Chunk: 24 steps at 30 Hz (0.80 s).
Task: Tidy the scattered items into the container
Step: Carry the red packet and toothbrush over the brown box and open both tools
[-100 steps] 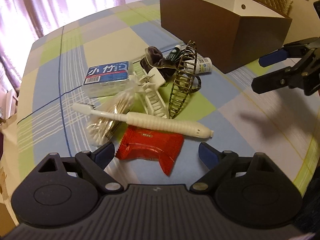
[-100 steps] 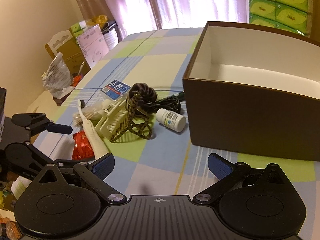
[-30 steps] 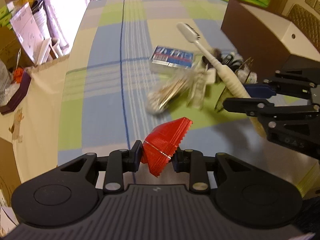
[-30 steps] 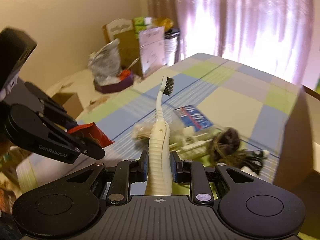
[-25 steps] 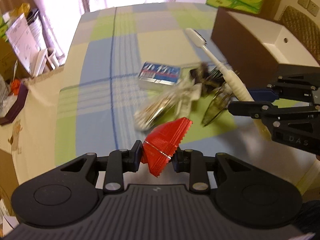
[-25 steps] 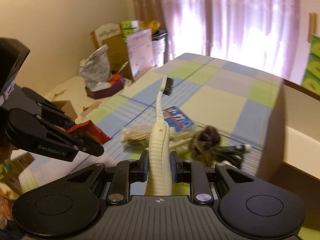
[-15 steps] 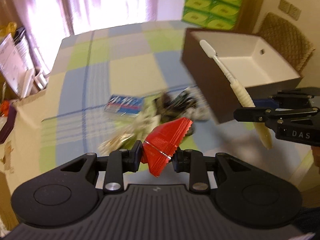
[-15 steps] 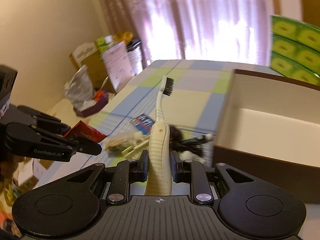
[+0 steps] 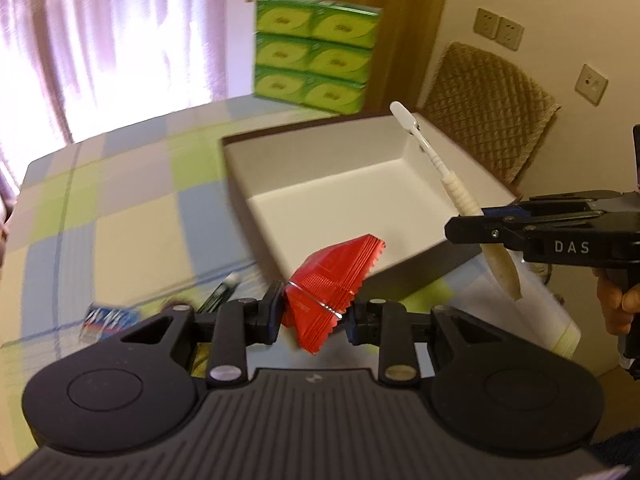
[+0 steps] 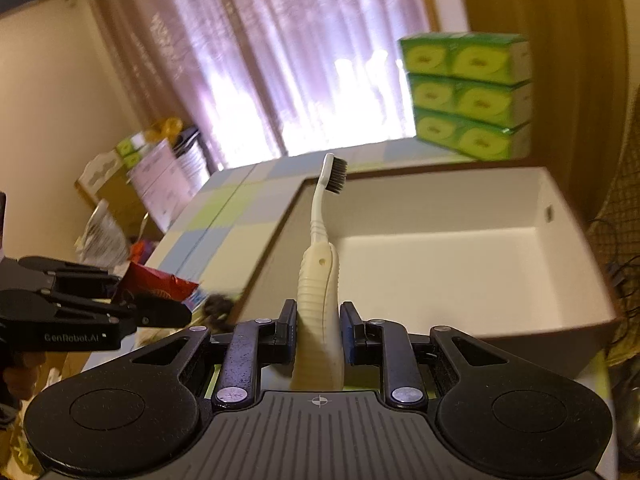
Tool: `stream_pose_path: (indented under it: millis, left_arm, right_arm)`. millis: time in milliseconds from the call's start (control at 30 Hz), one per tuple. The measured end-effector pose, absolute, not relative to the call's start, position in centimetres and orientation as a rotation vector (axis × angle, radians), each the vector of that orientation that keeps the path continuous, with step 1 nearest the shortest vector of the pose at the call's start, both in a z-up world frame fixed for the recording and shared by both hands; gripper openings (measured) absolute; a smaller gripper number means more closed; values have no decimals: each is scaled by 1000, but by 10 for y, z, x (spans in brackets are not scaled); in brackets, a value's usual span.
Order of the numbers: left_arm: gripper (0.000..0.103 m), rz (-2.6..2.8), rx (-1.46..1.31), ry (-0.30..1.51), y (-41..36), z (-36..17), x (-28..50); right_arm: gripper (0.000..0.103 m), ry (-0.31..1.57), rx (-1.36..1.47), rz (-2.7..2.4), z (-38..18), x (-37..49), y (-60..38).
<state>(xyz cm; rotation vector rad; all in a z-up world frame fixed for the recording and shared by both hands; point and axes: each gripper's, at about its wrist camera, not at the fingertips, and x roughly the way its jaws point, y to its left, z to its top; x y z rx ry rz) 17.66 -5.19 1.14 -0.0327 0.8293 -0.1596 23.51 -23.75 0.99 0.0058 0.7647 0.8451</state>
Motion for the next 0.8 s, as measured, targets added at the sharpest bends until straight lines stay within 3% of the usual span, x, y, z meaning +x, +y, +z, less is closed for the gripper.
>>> stream_pose_path:
  millis: [300, 733, 800]
  left_arm:
    - [25, -167, -43, 810, -107, 12, 243]
    - [25, -64, -124, 916, -117, -26, 312]
    - [25, -49, -126, 944, -120, -35, 320]
  right_arm:
    - [25, 775, 15, 819, 19, 300, -267]
    - [25, 885, -28, 811, -15, 375, -258]
    - [19, 916, -41, 804, -24, 382, -253]
